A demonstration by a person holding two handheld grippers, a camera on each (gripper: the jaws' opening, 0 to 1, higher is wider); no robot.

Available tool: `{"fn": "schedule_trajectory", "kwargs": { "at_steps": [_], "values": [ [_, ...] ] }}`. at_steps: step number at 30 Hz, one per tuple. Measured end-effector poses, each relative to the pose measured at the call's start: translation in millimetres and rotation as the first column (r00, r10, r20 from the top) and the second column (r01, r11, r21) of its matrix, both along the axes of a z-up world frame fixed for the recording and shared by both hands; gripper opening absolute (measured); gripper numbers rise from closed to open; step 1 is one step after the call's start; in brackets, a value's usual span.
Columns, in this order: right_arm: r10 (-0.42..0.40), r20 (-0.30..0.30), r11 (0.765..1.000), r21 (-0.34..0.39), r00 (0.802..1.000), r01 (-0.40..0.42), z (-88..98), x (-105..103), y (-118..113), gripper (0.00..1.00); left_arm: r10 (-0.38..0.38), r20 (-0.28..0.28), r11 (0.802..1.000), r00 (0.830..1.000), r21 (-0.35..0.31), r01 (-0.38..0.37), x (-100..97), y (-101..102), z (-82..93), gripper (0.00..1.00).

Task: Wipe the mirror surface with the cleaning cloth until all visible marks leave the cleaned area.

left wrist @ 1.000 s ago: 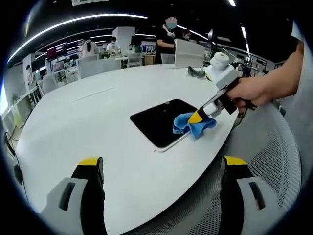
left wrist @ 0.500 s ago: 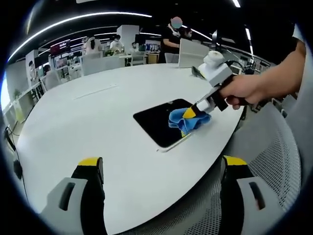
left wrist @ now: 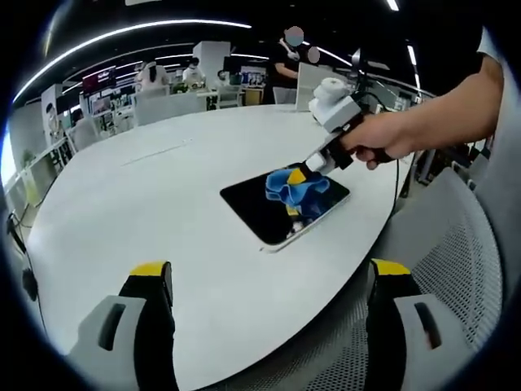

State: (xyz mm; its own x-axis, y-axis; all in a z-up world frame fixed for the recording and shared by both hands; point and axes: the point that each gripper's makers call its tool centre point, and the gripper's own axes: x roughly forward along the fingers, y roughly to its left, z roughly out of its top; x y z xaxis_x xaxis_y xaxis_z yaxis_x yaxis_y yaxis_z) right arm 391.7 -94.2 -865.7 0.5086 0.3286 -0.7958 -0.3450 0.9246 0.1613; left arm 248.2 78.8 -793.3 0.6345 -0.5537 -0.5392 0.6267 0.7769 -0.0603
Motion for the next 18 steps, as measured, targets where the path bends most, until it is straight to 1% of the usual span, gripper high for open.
{"fn": "schedule_trajectory", "kwargs": {
  "at_steps": [7, 11, 14, 18],
  "values": [
    [0.006, 0.007, 1.0, -0.009, 1.0, -0.006, 0.1, 18.9, -1.6, 0.03, 0.005, 0.004, 1.0, 1.0, 0.008, -0.005, 1.4, 1.1, -0.3, 0.99],
    [0.008, 0.009, 1.0, -0.011, 1.0, -0.008, 0.1, 26.1, -2.4, 0.03, 0.008, 0.005, 1.0, 1.0, 0.015, -0.008, 2.1, 2.5, -2.1, 0.99],
    [0.01, 0.007, 1.0, -0.013, 1.0, -0.01, -0.1, 32.0, -2.5, 0.03, 0.0, 0.024, 1.0, 1.0, 0.022, 0.0, 2.1, 2.3, -0.2, 0.99],
    [0.013, 0.004, 1.0, -0.018, 1.0, -0.013, -0.2, 38.8, -2.3, 0.04, 0.007, 0.012, 1.0, 1.0, 0.012, -0.007, 2.3, 3.6, -0.6, 0.99]
  ]
}}
